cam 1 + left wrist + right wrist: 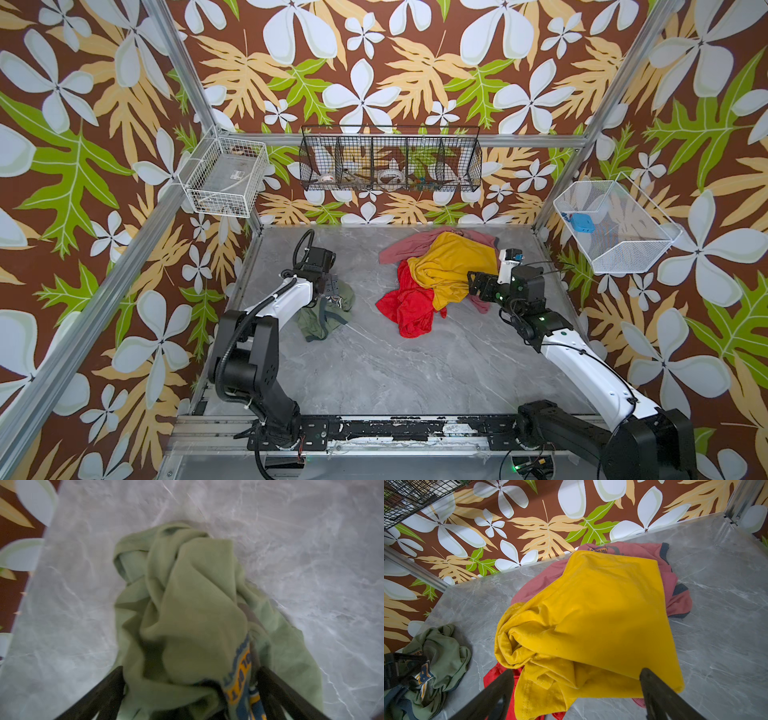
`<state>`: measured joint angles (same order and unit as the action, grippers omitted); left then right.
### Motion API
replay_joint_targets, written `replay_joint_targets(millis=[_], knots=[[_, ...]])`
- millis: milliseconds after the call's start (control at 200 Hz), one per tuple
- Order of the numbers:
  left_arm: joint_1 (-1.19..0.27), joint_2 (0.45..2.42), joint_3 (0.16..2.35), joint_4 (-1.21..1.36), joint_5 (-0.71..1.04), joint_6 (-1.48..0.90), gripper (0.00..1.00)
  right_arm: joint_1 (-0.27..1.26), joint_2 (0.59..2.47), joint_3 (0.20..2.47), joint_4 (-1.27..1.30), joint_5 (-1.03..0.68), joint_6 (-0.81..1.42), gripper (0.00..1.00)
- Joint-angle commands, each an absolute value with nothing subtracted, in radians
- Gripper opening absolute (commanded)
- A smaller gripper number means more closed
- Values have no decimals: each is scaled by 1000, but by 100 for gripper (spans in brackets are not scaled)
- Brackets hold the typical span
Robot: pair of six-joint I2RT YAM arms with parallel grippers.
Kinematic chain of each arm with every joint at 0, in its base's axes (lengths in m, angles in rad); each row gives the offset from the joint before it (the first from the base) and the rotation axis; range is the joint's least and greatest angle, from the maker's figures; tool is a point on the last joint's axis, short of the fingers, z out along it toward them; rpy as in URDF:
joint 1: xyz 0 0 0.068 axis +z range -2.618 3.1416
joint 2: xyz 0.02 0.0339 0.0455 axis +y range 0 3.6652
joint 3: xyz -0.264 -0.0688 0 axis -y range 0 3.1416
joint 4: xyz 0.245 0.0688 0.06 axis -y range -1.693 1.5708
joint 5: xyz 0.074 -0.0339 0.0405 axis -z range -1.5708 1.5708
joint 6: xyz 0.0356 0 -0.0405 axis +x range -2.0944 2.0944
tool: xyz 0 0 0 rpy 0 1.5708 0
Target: Pick out a specific cloth from the pile
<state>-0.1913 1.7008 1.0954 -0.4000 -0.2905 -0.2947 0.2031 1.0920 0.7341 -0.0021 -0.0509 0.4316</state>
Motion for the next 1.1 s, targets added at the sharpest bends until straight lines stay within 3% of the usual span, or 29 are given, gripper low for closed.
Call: replay_joint_targets(millis=[0, 95, 185, 300, 400, 591, 786, 1091], knots=[[-190, 1768, 1102, -437, -205, -273, 100, 204, 1087, 731, 2, -34, 413, 95], [-190, 1829, 1097, -439, -228, -279, 98, 204, 1093, 734, -4, -35, 404, 95], [-190, 1882, 1111, -456, -244, -271, 89, 204, 1100, 738, -8, -34, 395, 95], [-189, 1918, 1142, -464, -238, -255, 65, 204, 1109, 741, -6, -34, 393, 95], [-182, 1919, 1174, -445, -244, -252, 36, 204, 1114, 744, -8, -37, 394, 95], [-125, 1993, 1339, -467, -232, -225, 6, 204, 1112, 749, -9, -33, 396, 95], [-108, 2074, 1555, -489, -275, -191, 1, 204, 1104, 748, -17, -22, 399, 95], [-91, 2294, 1867, -638, -314, -146, 1, 204, 1091, 739, -23, -2, 400, 95]])
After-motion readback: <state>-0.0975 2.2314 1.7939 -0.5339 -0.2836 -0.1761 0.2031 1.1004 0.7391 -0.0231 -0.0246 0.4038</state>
